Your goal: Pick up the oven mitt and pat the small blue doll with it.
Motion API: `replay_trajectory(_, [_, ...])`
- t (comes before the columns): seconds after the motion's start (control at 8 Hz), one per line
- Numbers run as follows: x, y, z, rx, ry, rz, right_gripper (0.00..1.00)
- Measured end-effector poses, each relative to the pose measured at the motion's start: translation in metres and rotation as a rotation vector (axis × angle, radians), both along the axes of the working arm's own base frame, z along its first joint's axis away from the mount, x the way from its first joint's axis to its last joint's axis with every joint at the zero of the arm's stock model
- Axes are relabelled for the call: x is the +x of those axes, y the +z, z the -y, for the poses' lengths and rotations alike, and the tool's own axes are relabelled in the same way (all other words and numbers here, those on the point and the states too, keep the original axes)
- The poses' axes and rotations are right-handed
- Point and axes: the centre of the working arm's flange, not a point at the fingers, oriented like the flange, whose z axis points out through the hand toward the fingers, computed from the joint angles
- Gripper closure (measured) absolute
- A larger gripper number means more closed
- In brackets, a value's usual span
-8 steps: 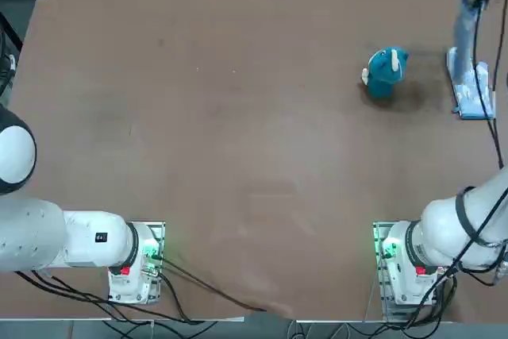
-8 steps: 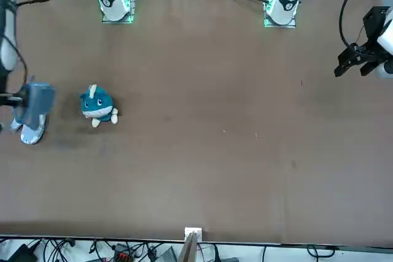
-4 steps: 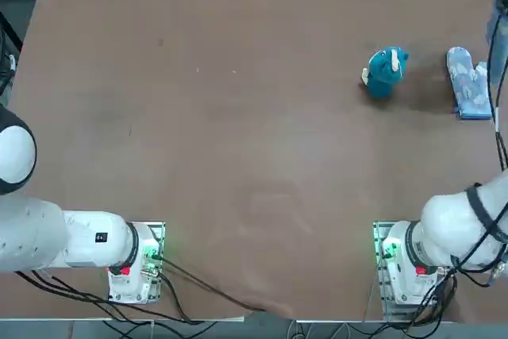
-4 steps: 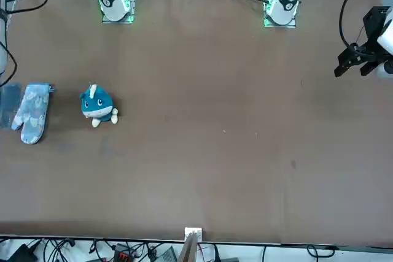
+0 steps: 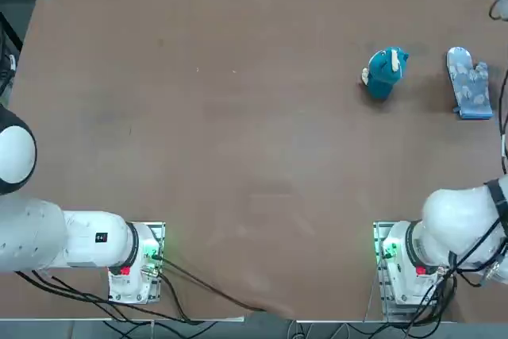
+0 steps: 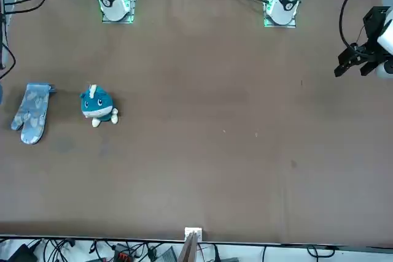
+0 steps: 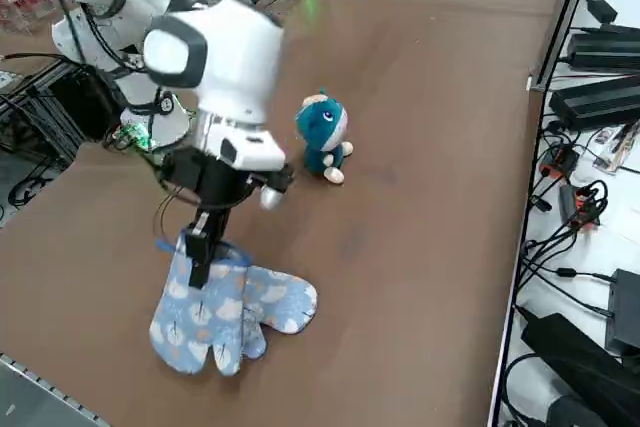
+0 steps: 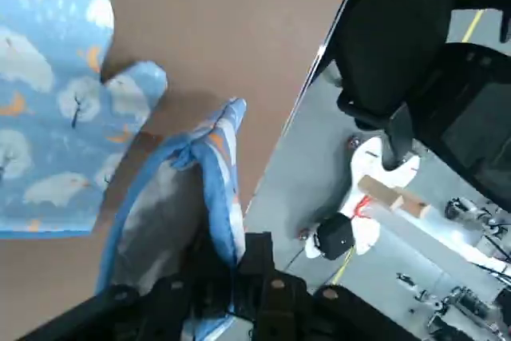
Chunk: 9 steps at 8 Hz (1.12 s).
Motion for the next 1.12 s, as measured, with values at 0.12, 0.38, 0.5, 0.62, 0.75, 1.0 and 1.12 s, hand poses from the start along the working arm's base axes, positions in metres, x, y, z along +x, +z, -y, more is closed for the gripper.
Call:
replay_trajectory(0.12, [-0.01, -0.016, 0.003, 0.013, 0.001, -0.018, 0.95])
replay_trajectory(0.38, [-0.02, -0.05, -0.017, 0.048, -0.003, -0.058, 0.95])
replay_trajectory(0.5, [-0.021, -0.065, -0.035, 0.063, 0.004, -0.071, 0.95])
replay_trajectory(0.62, [-0.018, -0.075, -0.054, 0.071, 0.017, -0.08, 0.95])
replay_trajectory(0.75, [-0.016, -0.083, -0.072, 0.076, 0.023, -0.081, 0.95])
replay_trajectory(1.0, [-0.017, -0.106, -0.107, 0.086, 0.019, -0.09, 0.95])
replay_trajectory(1.12, [-0.019, -0.116, -0.119, 0.091, 0.022, -0.101, 0.95])
